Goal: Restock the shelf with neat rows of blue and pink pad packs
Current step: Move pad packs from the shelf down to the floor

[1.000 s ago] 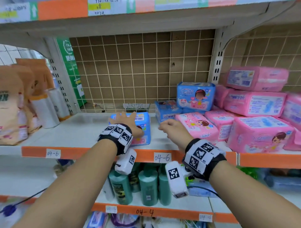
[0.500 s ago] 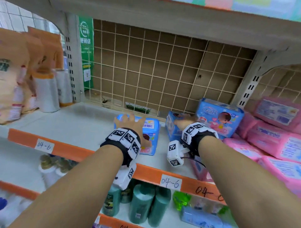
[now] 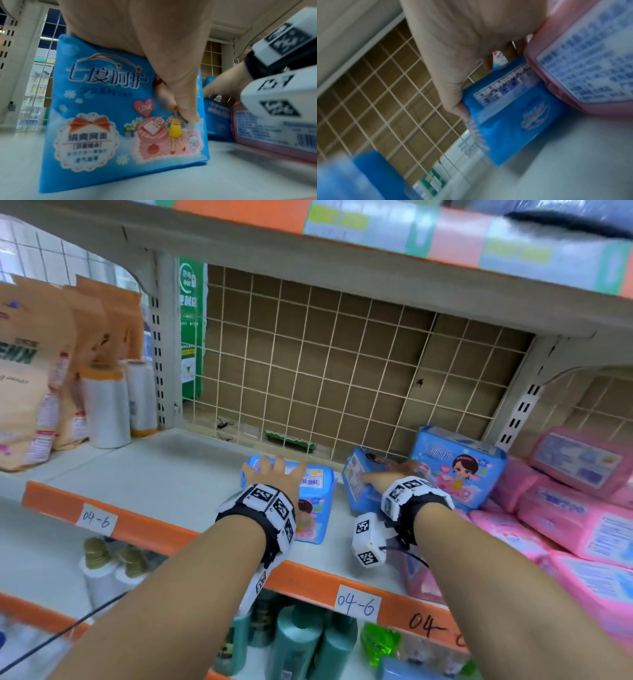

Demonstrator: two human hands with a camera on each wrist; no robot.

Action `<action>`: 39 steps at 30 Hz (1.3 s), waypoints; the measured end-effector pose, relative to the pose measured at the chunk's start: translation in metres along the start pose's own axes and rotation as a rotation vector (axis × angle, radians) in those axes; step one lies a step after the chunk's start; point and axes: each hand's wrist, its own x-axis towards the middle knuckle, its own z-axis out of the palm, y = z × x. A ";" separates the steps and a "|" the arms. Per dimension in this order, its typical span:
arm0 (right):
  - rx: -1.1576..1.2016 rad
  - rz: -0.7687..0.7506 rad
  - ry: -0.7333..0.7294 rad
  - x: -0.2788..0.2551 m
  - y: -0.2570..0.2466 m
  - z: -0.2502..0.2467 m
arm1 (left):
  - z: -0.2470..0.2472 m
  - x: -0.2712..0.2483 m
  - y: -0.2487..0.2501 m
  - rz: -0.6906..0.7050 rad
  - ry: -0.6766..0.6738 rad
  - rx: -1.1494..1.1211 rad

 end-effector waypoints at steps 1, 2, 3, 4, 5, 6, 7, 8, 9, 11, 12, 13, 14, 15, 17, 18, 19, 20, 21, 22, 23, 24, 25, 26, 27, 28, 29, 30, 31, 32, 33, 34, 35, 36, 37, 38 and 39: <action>0.131 -0.005 -0.019 -0.003 -0.003 -0.008 | 0.000 0.002 -0.001 -0.004 -0.010 -0.001; 0.247 0.000 -0.030 -0.004 -0.005 -0.016 | -0.001 0.003 -0.001 -0.006 -0.019 -0.001; 0.295 0.002 -0.038 -0.006 -0.005 -0.021 | -0.002 0.003 -0.002 -0.005 -0.023 0.004; 0.262 -0.010 -0.050 -0.010 -0.006 -0.024 | -0.003 0.003 -0.002 -0.004 -0.024 0.017; 0.200 -0.048 -0.049 -0.016 -0.004 -0.025 | -0.004 0.000 -0.002 0.002 -0.022 0.041; 0.084 -0.098 -0.057 -0.023 -0.002 -0.021 | -0.006 -0.003 0.000 0.012 -0.015 0.073; -0.041 -0.149 -0.064 -0.031 0.001 -0.016 | -0.008 -0.006 0.003 0.023 0.000 0.108; -0.143 -0.185 -0.054 -0.039 0.005 -0.010 | -0.010 -0.009 0.008 0.034 0.027 0.144; -0.182 -0.210 -0.037 -0.047 0.009 -0.005 | -0.013 -0.013 0.016 0.054 0.075 0.160; -0.213 -0.258 0.045 -0.059 0.013 0.001 | -0.018 -0.021 0.035 0.162 0.194 0.088; -0.253 -0.294 0.093 -0.063 0.013 0.001 | -0.021 -0.026 0.047 0.242 0.239 -0.010; -0.287 -0.329 0.126 -0.065 0.013 0.001 | -0.024 -0.032 0.057 0.305 0.242 -0.137; -0.306 -0.355 0.128 -0.066 0.013 0.000 | -0.026 -0.037 0.066 0.331 0.206 -0.278; -0.286 -0.364 0.093 -0.069 0.013 0.001 | -0.027 -0.041 0.073 0.314 0.163 -0.418; -0.178 -0.390 0.000 -0.072 0.014 0.004 | -0.027 -0.042 0.079 0.186 0.120 -0.632; -0.107 -0.406 -0.014 -0.072 0.017 0.005 | -0.027 -0.041 0.080 0.116 0.092 -0.702; -0.045 -0.411 -0.004 -0.073 0.021 0.005 | -0.026 -0.039 0.079 0.059 0.060 -0.748; -0.010 -0.414 0.016 -0.073 0.024 0.005 | -0.025 -0.038 0.079 0.009 0.044 -0.792; 0.011 -0.410 0.039 -0.074 0.028 0.004 | -0.025 -0.037 0.080 -0.031 0.024 -0.838; 0.022 -0.399 0.066 -0.075 0.032 0.003 | -0.025 -0.035 0.081 -0.050 0.010 -0.901; 0.021 -0.379 0.085 -0.077 0.035 0.002 | -0.025 -0.033 0.084 -0.067 -0.014 -0.981; 0.016 -0.374 0.096 -0.079 0.039 0.002 | -0.026 -0.032 0.087 -0.085 -0.045 -1.101; 0.005 -0.379 0.098 -0.080 0.043 0.003 | -0.027 -0.030 0.090 -0.108 -0.076 -1.214; -0.016 -0.396 0.097 -0.082 0.047 0.003 | -0.027 -0.026 0.092 -0.126 -0.082 -1.285; -0.038 -0.412 0.087 -0.083 0.049 0.004 | -0.027 -0.024 0.093 -0.150 -0.087 -1.284; -0.057 -0.432 0.078 -0.085 0.052 0.004 | -0.026 -0.021 0.094 -0.177 -0.077 -1.258; -0.069 -0.447 0.069 -0.086 0.054 0.004 | -0.025 -0.019 0.095 -0.188 -0.049 -1.231; -0.064 -0.468 0.067 -0.088 0.056 0.003 | -0.025 -0.020 0.095 -0.178 -0.016 -1.235; -0.036 -0.481 0.057 -0.088 0.058 0.001 | -0.026 -0.020 0.095 -0.161 0.005 -1.244; 0.016 -0.491 0.045 -0.089 0.060 -0.002 | -0.027 -0.020 0.092 -0.128 0.023 -1.219; 0.095 -0.498 0.034 -0.089 0.062 -0.005 | -0.031 -0.022 0.089 -0.080 0.021 -1.142; 0.192 -0.518 0.046 -0.089 0.063 -0.009 | -0.035 -0.024 0.083 -0.010 0.011 -1.028; 0.280 -0.545 0.083 -0.088 0.065 -0.013 | -0.041 -0.025 0.077 0.069 0.006 -0.889; 0.344 -0.583 0.150 -0.088 0.067 -0.017 | -0.048 -0.027 0.070 0.138 0.010 -0.732; 0.372 -0.604 0.216 -0.086 0.069 -0.022 | -0.054 -0.029 0.064 0.199 0.021 -0.565; 0.376 -0.620 0.263 -0.085 0.071 -0.027 | -0.059 -0.031 0.060 0.255 0.028 -0.399; 0.365 -0.626 0.280 -0.084 0.073 -0.030 | -0.063 -0.032 0.057 0.300 0.016 -0.254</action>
